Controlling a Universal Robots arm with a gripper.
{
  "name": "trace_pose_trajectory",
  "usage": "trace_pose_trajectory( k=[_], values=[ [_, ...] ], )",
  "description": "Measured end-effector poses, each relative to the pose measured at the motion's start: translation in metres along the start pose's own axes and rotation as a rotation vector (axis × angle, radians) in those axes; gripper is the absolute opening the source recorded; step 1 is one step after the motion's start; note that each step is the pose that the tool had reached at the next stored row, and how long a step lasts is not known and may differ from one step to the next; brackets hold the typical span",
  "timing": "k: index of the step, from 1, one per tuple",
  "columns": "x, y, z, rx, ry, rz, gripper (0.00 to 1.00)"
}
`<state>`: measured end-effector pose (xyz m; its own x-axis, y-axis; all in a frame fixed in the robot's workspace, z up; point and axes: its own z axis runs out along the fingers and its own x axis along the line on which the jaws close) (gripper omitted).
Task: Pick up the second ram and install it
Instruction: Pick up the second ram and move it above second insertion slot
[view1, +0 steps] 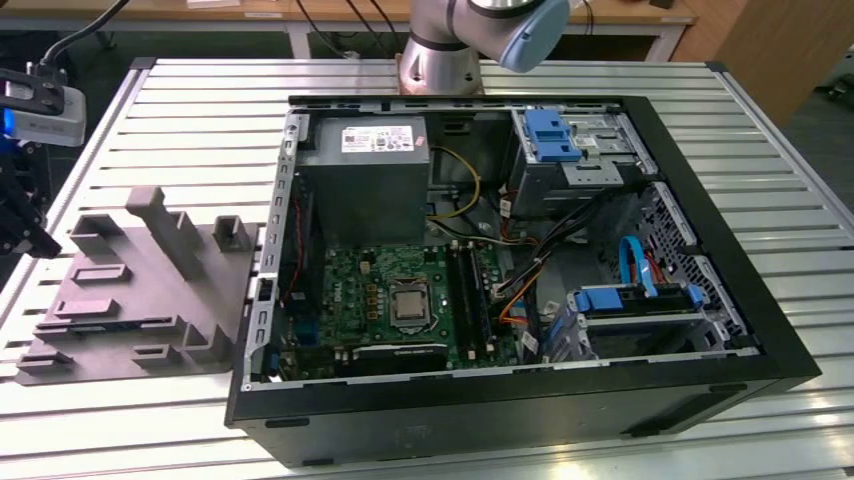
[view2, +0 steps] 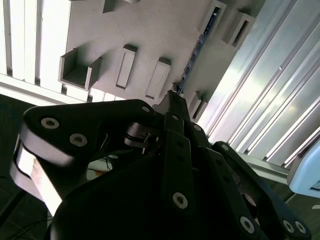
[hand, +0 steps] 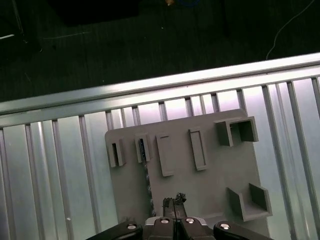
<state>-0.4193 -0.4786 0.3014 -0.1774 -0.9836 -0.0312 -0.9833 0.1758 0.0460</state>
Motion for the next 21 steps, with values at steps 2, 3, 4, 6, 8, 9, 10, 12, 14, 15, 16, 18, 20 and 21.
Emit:
trace_pose_trajectory(
  k=[2, 3, 4, 6, 8, 9, 10, 12, 14, 15, 16, 18, 20, 21],
  values=[
    [0.0011, -0.0003, 0.0021, -0.0002, 0.0003, -0.005, 0.10],
    [0.0015, -0.0004, 0.0031, -0.0003, 0.0004, -0.008, 0.10],
    [0.0019, -0.0006, 0.0042, -0.0004, 0.0006, -0.011, 0.10],
    [0.0023, -0.0010, 0.0064, -0.0007, 0.0010, -0.019, 0.10],
    [0.0024, -0.0012, 0.0071, -0.0011, 0.0015, -0.027, 0.10],
    [0.0024, -0.0012, 0.0071, -0.0011, 0.0015, -0.027, 0.10],
    [0.0024, -0.0012, 0.0071, -0.0011, 0.0016, -0.027, 0.10],
    [0.0025, -0.0012, 0.0072, -0.0010, 0.0014, -0.028, 0.10],
    [0.0027, -0.0013, 0.0078, -0.0010, 0.0016, -0.036, 0.10],
    [0.0028, -0.0013, 0.0080, -0.0012, 0.0019, -0.043, 0.10],
    [0.0030, -0.0014, 0.0083, -0.0016, 0.0024, -0.050, 0.10],
    [0.0037, -0.0016, 0.0093, -0.0019, 0.0028, -0.061, 0.10],
    [0.0047, -0.0018, 0.0106, -0.0021, 0.0032, -0.067, 0.10],
    [0.0052, -0.0019, 0.0115, -0.0022, 0.0031, -0.070, 0.10]
  ],
)
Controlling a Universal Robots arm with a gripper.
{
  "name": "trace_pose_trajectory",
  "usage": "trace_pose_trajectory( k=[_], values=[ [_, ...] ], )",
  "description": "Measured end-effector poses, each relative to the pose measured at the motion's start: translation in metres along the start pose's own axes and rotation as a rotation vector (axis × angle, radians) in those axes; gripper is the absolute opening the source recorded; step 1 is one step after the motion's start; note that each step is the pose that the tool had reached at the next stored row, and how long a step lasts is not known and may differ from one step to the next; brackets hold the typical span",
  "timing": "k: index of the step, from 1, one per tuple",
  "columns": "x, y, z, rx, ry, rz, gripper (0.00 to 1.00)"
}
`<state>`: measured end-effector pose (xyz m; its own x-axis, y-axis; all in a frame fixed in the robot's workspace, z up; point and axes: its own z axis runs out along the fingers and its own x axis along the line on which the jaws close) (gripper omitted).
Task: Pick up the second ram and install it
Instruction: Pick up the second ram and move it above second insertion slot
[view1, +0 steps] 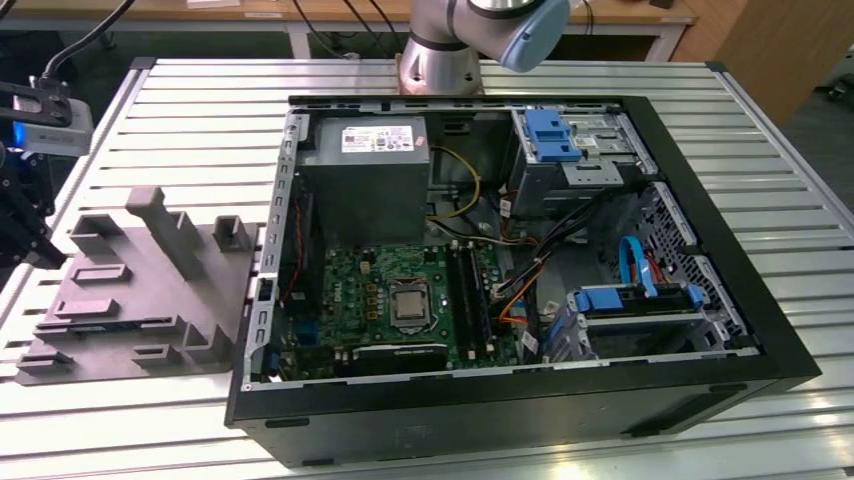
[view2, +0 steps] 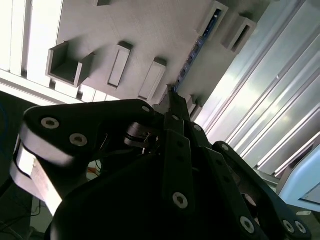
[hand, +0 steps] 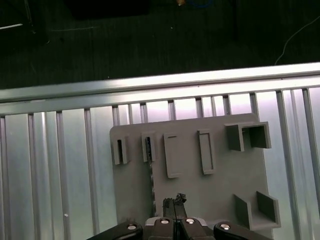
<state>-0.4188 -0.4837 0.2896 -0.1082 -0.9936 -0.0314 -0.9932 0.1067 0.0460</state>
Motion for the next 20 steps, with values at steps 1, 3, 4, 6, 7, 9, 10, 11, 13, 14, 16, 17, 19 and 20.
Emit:
trace_pose_trajectory(
  k=[1, 3, 4, 6, 7, 9, 10, 11, 13, 14, 16, 17, 19, 20],
  values=[
    [0.0005, -0.0001, 0.0010, -0.0002, -0.0006, -0.003, 0.10],
    [0.0014, -0.0002, 0.0028, -0.0005, -0.0013, -0.008, 0.10],
    [0.0018, -0.0003, 0.0037, -0.0006, -0.0015, -0.010, 0.10],
    [0.0028, -0.0005, 0.0054, -0.0009, -0.0015, -0.016, 0.10],
    [0.0034, -0.0006, 0.0062, -0.0009, -0.0016, -0.018, 0.10],
    [0.0047, -0.0008, 0.0075, -0.0012, -0.0016, -0.024, 0.10],
    [0.0055, -0.0009, 0.0080, -0.0012, -0.0018, -0.026, 0.10],
    [0.0064, -0.0010, 0.0085, -0.0013, -0.0018, -0.028, 0.10],
    [0.0078, -0.0013, 0.0095, -0.0015, -0.0021, -0.032, 0.10],
    [0.0083, -0.0013, 0.0101, -0.0015, -0.0025, -0.035, 0.10],
    [0.0087, -0.0014, 0.0119, -0.0016, -0.0030, -0.042, 0.10],
    [0.0089, -0.0015, 0.0130, -0.0020, -0.0027, -0.048, 0.10],
    [0.0092, -0.0016, 0.0158, -0.0024, -0.0023, -0.060, 0.10],
    [0.0092, -0.0017, 0.0171, -0.0027, -0.0019, -0.066, 0.10]
  ],
)
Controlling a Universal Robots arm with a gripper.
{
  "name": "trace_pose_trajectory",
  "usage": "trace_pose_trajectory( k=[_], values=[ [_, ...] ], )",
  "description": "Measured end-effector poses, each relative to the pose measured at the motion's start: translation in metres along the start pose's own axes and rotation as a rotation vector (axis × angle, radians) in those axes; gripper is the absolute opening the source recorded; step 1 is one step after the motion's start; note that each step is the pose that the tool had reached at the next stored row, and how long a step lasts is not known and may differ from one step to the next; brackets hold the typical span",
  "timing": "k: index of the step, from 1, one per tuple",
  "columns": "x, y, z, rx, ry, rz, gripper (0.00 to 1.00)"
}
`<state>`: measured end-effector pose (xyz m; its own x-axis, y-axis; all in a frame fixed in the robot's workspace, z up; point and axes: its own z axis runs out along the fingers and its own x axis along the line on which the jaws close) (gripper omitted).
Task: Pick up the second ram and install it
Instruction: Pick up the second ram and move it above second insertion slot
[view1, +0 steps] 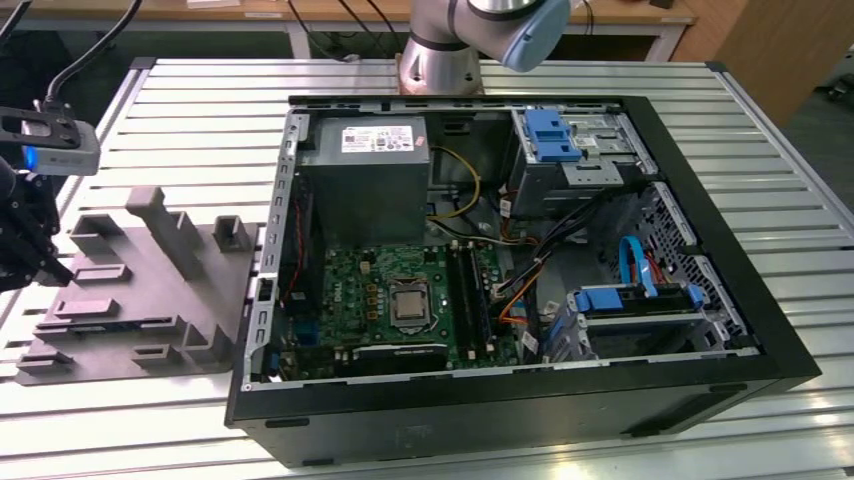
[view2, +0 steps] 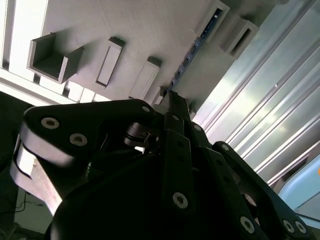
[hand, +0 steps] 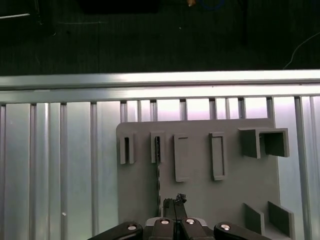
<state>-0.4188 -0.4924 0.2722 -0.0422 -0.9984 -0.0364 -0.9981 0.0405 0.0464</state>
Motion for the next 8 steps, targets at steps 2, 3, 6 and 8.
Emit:
trace_pose_trajectory(
  k=[2, 3, 6, 8],
  values=[
    [0.0001, -0.0002, 0.0023, -0.0005, 0.0006, -0.014, 0.10],
    [0.0002, -0.0003, 0.0032, -0.0006, 0.0004, -0.022, 0.10],
    [0.0002, -0.0005, 0.0054, -0.0006, -0.0008, -0.041, 0.10],
    [0.0003, -0.0006, 0.0067, -0.0002, -0.0022, -0.051, 0.10]
  ],
)
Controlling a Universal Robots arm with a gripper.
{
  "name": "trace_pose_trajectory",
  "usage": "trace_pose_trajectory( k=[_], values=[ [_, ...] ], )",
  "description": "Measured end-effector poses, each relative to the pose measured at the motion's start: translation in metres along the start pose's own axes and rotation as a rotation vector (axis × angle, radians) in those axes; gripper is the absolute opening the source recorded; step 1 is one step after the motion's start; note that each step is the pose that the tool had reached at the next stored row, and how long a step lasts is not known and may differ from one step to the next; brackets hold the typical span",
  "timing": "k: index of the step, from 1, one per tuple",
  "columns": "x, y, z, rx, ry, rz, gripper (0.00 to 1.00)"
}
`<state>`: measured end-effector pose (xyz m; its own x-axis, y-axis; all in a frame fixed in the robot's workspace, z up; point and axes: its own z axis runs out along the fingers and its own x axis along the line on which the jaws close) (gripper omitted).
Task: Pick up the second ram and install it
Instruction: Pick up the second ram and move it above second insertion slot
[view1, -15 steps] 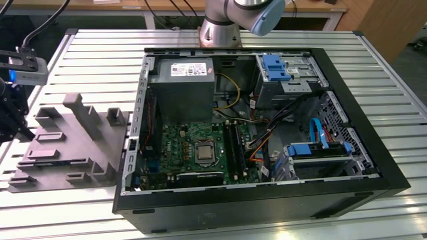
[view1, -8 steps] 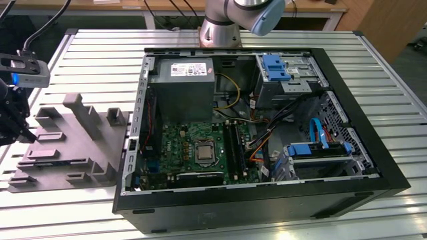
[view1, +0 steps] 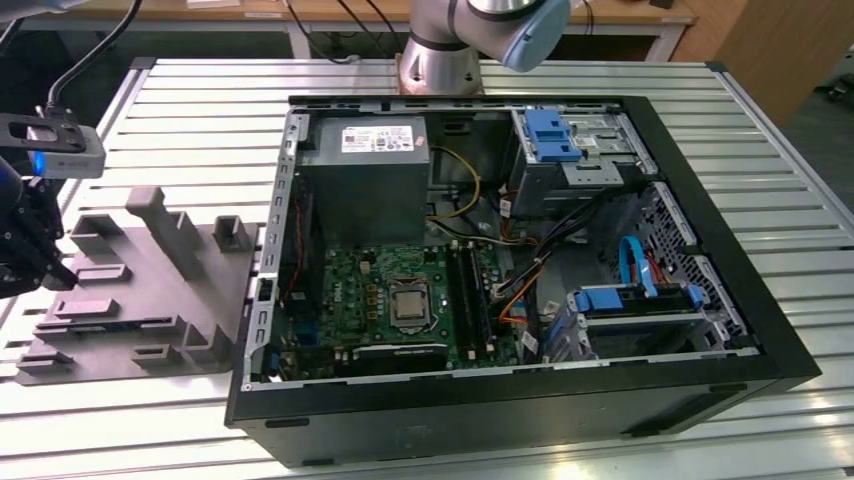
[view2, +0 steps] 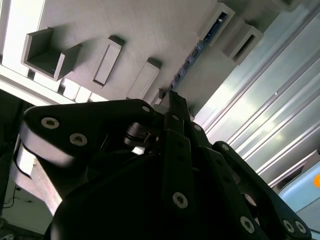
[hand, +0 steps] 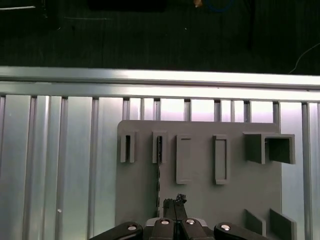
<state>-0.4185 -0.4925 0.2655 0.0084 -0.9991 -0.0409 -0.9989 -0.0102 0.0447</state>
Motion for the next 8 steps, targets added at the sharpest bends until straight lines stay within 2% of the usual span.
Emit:
trace_pose_trajectory(
  k=[8],
  values=[
    [0.0039, -0.0003, 0.0066, -0.0001, -0.0004, -0.025, 0.10]
  ],
)
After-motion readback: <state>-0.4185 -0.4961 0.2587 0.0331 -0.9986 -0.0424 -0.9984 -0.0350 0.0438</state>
